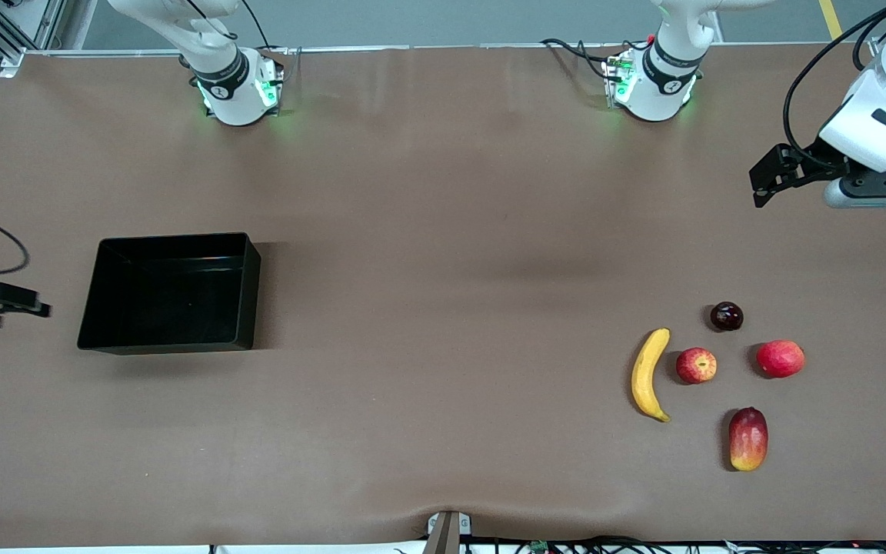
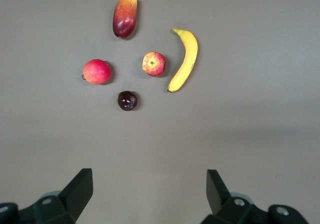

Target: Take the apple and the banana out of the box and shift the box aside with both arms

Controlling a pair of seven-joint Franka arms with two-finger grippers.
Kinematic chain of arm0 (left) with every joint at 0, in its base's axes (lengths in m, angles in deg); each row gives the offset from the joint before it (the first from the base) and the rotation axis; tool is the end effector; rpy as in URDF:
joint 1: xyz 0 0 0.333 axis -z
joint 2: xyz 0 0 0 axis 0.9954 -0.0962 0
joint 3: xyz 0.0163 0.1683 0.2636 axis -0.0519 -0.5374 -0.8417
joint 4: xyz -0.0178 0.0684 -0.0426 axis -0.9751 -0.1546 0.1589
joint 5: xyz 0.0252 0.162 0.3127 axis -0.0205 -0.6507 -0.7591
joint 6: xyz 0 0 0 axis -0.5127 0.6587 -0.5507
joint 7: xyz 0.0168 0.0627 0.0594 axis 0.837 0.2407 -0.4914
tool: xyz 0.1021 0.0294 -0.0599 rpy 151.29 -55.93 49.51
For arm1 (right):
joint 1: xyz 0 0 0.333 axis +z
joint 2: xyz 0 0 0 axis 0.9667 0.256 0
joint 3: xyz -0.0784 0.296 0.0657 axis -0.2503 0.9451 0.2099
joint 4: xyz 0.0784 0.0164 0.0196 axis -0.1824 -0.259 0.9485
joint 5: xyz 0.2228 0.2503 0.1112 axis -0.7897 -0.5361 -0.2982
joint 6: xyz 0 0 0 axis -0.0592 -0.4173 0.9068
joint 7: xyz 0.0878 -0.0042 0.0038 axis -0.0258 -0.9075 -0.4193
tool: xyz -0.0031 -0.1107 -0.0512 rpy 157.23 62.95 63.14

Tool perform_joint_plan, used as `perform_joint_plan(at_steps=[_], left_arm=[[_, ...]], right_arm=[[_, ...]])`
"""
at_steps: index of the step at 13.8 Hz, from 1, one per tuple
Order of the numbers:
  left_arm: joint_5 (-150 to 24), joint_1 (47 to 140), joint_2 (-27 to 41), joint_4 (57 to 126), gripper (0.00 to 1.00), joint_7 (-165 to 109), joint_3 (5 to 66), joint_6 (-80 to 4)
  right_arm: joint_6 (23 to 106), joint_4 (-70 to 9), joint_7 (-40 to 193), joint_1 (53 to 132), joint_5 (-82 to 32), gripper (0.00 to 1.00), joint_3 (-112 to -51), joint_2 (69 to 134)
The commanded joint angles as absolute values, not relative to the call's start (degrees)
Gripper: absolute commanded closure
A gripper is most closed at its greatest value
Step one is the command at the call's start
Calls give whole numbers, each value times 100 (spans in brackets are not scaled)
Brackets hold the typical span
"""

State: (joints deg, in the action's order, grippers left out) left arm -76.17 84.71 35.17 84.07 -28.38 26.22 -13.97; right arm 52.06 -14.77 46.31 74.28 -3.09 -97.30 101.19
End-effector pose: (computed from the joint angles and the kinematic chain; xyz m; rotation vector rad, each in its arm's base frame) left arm 0.5000 -0.0752 0.6155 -3.0659 0.0608 -0.0876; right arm 0.6058 -0.1812 0.4582 -3.0192 -0.2885 -0.0371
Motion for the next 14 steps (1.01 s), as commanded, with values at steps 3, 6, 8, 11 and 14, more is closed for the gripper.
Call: perform_joint_plan(at_steps=[3,6,8,11,14], left_arm=[[-7278,8439,3593,8528,0,-2746,2546,-1343],[-7278,8439,3566,8510,0,-2764,2546,-1334],[-7313,8439,3584,8475,0,-2773,2546,-1325],[-7357,8370,3628,8379,0,-2729,2537,-1097],[-7357,8325,3602,8203,0,-2528,2537,-1070]], right_arm=[[3809,-1136,5626,7403,-2,0,-9573,9293],[3042,-1145,7155,7595,173,0,-9547,8774],[2743,-1223,8113,7772,629,0,-9260,8379],[2706,-1767,8934,7605,1043,0,-8380,7614],[2697,-2074,8847,7596,1097,0,-8352,7245]])
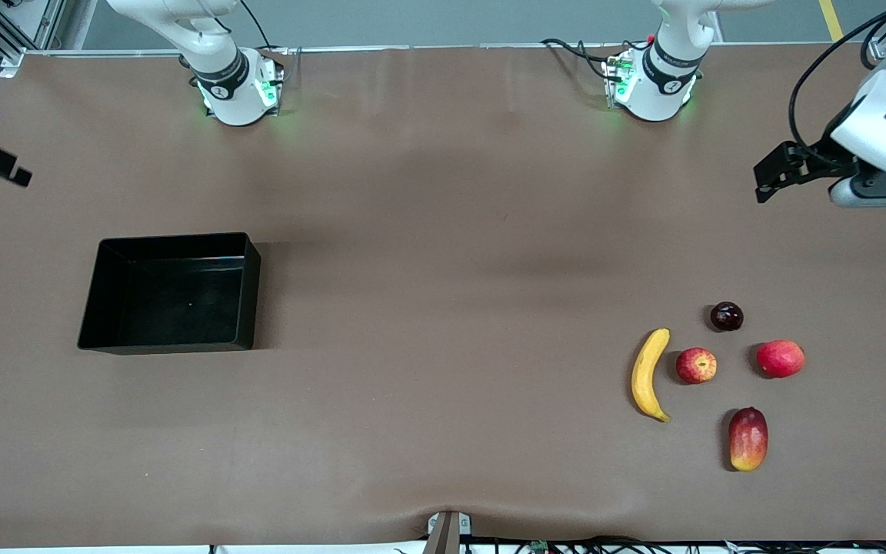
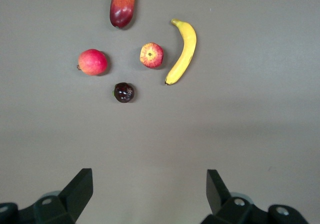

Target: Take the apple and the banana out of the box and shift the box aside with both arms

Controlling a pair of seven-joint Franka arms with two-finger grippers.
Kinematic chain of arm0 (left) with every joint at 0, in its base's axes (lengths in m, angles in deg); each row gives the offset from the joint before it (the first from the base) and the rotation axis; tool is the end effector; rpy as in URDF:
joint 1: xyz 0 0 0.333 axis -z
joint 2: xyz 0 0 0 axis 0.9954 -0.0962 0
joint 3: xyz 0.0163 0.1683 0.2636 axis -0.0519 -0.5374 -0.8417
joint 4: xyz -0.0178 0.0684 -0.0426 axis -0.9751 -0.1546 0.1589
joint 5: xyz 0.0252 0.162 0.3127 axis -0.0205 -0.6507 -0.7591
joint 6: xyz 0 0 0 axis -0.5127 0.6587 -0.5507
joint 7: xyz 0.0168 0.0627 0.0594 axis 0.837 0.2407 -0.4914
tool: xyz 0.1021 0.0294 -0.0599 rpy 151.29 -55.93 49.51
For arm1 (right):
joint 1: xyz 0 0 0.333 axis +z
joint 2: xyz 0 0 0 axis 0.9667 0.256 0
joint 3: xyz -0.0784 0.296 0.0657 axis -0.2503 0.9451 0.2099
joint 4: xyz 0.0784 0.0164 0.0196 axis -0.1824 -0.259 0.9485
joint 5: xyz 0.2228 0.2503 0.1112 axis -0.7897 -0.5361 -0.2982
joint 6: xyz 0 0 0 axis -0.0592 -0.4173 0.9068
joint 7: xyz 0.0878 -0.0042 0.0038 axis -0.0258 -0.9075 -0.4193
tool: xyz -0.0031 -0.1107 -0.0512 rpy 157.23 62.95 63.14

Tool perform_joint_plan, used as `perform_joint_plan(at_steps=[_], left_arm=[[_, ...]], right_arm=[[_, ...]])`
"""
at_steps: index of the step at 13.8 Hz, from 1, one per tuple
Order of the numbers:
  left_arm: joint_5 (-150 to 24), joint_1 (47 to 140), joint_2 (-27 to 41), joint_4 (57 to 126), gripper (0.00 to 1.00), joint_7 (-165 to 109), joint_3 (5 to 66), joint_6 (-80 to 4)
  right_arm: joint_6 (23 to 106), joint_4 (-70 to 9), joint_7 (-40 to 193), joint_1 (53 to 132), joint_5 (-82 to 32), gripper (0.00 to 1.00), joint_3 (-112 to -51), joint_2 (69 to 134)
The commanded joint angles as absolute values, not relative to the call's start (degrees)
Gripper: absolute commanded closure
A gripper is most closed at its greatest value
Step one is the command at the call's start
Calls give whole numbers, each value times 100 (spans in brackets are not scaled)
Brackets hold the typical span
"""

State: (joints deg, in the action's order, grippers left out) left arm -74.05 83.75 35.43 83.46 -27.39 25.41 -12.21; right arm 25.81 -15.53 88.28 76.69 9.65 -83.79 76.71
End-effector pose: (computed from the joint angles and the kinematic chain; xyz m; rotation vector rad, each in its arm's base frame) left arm 0.4970 -0.0633 0.6193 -3.1005 0.0377 -0.0551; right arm 0.4783 -0.0487 0.6437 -3.0799 0.3417 0.1608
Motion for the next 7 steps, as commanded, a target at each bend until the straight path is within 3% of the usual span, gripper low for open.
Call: perform_joint_plan(at_steps=[1,4,7], left_arm=[[-7357,8325,3602,8159,0,-2466,2537,-1070],[-7357,8325,3584,8106,0,-2456,2537,-1061],[-7357,8316,3558,8088,0,-2456,2537,-1061]], right_arm=[[2802,-2250,8847,7587,1106,0,-8361,7113],[2918,-2604,8847,7595,1106,0,-8370,6874],[2908,-2289,8830,7587,1150,0,-8264,7014]])
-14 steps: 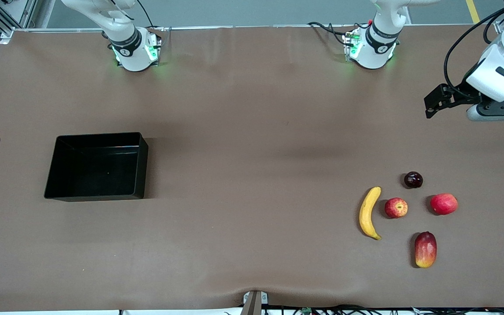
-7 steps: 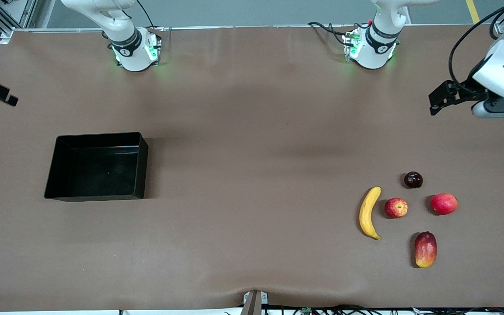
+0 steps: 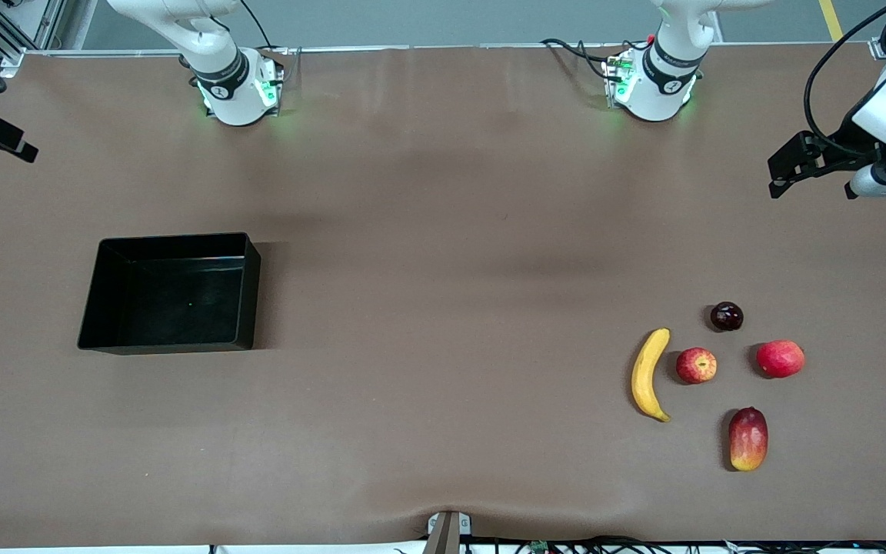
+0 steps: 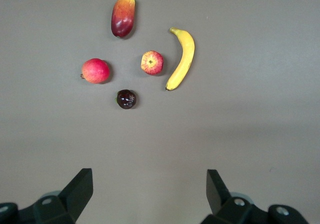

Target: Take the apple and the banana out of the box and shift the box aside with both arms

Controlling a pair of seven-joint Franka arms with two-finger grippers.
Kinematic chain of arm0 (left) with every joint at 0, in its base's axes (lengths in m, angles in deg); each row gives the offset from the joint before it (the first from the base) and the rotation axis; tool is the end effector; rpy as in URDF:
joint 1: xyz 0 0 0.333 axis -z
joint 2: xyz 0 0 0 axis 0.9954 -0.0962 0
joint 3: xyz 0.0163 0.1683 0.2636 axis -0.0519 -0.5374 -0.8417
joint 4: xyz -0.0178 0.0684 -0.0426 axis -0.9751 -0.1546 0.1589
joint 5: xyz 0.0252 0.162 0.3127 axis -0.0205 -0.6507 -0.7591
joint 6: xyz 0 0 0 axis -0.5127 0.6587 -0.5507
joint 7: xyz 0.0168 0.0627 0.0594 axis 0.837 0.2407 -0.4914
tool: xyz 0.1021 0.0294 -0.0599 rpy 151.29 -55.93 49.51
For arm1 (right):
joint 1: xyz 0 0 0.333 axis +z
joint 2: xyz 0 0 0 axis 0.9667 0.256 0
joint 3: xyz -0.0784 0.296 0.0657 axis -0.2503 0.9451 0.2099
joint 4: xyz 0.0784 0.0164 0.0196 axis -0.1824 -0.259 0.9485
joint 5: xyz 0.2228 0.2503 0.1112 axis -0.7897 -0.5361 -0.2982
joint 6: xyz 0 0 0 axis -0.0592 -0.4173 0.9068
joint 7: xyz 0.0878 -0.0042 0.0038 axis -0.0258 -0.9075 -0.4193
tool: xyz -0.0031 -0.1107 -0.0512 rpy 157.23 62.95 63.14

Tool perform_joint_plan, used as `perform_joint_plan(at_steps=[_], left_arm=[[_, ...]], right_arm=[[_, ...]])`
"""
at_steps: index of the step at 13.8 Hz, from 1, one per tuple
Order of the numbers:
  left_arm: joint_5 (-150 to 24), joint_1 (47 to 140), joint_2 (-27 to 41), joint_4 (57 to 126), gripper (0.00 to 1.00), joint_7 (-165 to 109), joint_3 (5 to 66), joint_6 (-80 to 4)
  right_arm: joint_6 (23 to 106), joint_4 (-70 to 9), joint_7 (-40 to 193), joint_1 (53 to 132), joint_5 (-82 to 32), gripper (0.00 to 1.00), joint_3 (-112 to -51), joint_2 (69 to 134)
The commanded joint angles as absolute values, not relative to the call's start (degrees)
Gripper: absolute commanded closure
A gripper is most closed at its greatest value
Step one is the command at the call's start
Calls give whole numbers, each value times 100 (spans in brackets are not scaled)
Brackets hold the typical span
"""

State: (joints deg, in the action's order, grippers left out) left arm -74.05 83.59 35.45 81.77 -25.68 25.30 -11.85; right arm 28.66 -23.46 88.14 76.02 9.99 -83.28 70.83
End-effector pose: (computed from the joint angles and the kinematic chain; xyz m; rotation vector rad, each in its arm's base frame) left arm 0.4972 -0.0610 0.6317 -3.1009 0.0758 -0.0904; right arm 0.4515 -0.0515 0.6387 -3.0733 0.3429 0.1399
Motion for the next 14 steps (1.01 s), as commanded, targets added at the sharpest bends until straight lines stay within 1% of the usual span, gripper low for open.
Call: perform_joint_plan(at_steps=[1,4,10,14], left_arm=[[-7357,8325,3558,8088,0,-2456,2537,-1061],[-7357,8316,3558,8079,0,-2456,2537,-1061],[-7349,8325,3487,7991,0,-2465,2537,-1061],[-7349,8308,3496,7991,0,-2465,2537,-1009]], right_arm=[[2908,-2200,8821,7579,1167,0,-8264,7076],[2900,-1822,8830,7552,1167,0,-8264,7339],[3014,-1839,8821,7587,1290,0,-8220,7366],[2988,-1865,8399,7561,1413,0,-8132,7366]])
